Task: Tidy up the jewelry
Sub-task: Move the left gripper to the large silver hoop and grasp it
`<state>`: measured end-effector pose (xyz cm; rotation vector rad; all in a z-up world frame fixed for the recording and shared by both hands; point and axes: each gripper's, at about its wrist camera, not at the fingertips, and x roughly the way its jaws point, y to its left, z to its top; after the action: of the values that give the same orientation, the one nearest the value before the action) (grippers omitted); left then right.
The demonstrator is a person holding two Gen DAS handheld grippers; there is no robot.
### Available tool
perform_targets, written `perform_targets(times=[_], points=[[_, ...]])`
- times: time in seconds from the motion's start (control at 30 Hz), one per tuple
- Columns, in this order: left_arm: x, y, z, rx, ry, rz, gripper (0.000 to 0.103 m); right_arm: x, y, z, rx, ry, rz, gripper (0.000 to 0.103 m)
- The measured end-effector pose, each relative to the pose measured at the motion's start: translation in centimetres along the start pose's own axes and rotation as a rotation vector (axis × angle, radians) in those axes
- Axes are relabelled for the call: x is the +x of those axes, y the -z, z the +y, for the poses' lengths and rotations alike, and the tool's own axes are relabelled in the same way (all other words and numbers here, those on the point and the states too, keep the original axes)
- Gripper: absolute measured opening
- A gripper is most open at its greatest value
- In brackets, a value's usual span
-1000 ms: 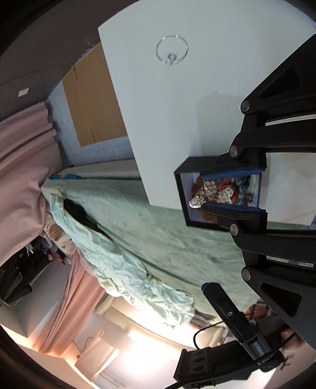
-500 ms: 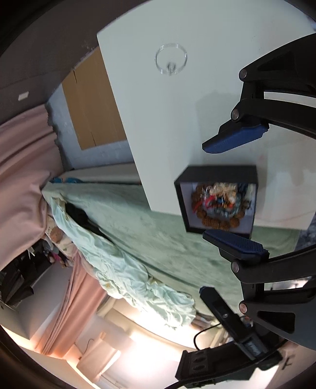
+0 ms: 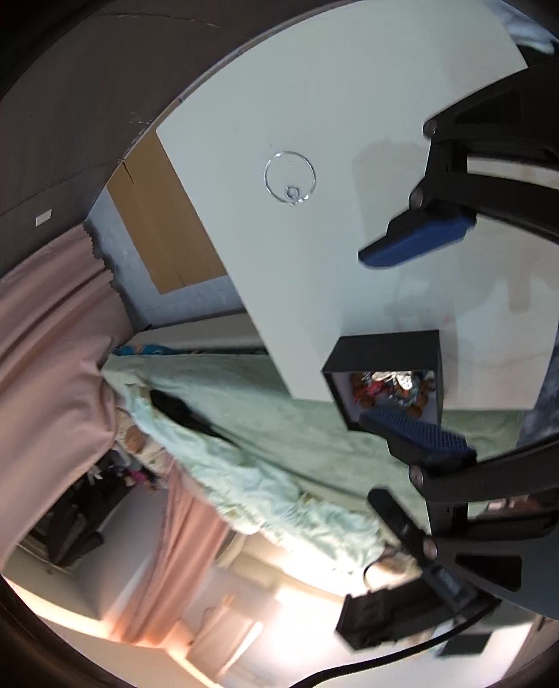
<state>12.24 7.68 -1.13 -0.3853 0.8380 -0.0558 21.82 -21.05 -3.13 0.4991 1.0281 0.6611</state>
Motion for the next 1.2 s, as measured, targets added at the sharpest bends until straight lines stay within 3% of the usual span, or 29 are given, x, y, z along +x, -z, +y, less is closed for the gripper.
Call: perform_targets(times=[0.03,0.53,0.7,1.0,1.07,1.2], points=[[0.2,0.0,-0.3,0.0,0.007,-0.002,0.09,-0.3,0.0,-0.3,0.009,0.001,-0.016,0.09],[3.6,-0.7,-4.5,0.025,0.082,0.016,0.101,-3.5,-2.0,-6.0,0.178,-0.004,-0.092,0.092],[4.8,-0.8,-5.6,0.048,0.091,0.036,0.101,-2.8,-2.5,-7.4,0.207,0.102,-0.067,0.092],[8.1,-1.2,-7.7,0.088,0.089,0.087,0.101,-2.8,-4.1,-10.6,0.265,0.138,-0.056,0.092],[8.8,-1.4,-8.3,0.099,0.093,0.09,0.098,-2.7,-4.3,-11.1,0.277,0.151,-0.058,0.092],[10.5,-1.9,-9.4,0.117,0.109,0.108,0.082,-2.3,-5.0,-13.0,0.336,0.177,-0.041,0.092]])
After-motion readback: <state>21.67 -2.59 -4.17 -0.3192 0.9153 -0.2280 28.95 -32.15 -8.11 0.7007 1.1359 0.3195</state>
